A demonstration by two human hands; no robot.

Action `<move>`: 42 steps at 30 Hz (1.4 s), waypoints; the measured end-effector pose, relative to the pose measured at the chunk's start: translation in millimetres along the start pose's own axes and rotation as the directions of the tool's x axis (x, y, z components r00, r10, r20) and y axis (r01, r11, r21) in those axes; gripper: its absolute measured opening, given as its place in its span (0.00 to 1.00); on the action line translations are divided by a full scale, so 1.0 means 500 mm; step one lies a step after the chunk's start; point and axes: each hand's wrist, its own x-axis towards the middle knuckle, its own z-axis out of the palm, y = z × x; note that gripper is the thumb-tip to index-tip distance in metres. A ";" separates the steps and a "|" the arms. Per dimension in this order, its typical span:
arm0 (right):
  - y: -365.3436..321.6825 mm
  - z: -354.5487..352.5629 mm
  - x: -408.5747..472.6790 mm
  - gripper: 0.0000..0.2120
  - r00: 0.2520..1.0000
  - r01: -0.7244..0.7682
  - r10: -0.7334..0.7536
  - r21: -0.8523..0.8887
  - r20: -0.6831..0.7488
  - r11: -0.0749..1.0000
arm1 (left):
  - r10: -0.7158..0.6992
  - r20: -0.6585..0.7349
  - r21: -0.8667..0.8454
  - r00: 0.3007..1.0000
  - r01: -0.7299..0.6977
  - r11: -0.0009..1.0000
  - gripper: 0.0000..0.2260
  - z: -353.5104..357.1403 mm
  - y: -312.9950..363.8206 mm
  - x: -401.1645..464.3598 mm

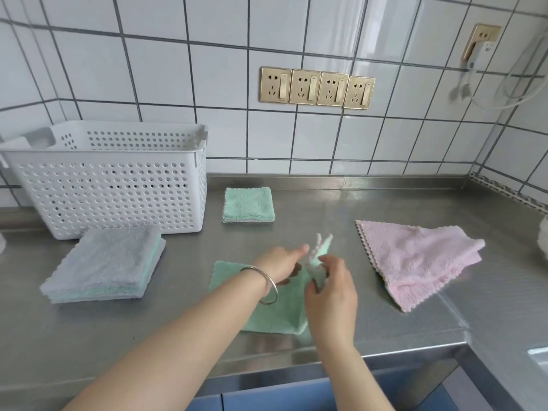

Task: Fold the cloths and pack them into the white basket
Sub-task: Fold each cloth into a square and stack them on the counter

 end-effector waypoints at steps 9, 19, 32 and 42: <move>-0.014 0.070 -0.047 0.22 0.864 0.464 -0.464 0.053 0.196 0.885 | -0.062 -0.072 0.006 0.995 0.062 0.998 0.04 -0.066 -0.031 0.001; 0.022 0.087 -0.062 0.36 0.879 0.329 -0.254 -0.127 0.403 0.936 | 0.057 -0.336 0.128 0.940 -0.014 0.992 0.10 -0.144 -0.107 0.013; 0.016 0.070 -0.052 0.34 0.772 0.254 -0.135 -0.107 0.622 0.961 | 0.062 -0.387 0.300 0.920 0.062 0.952 0.26 -0.160 -0.195 -0.023; 0.036 0.065 -0.051 0.33 0.692 0.299 -0.168 -0.067 0.702 0.952 | 0.094 -0.496 0.479 0.863 0.182 0.859 0.21 -0.152 -0.212 -0.040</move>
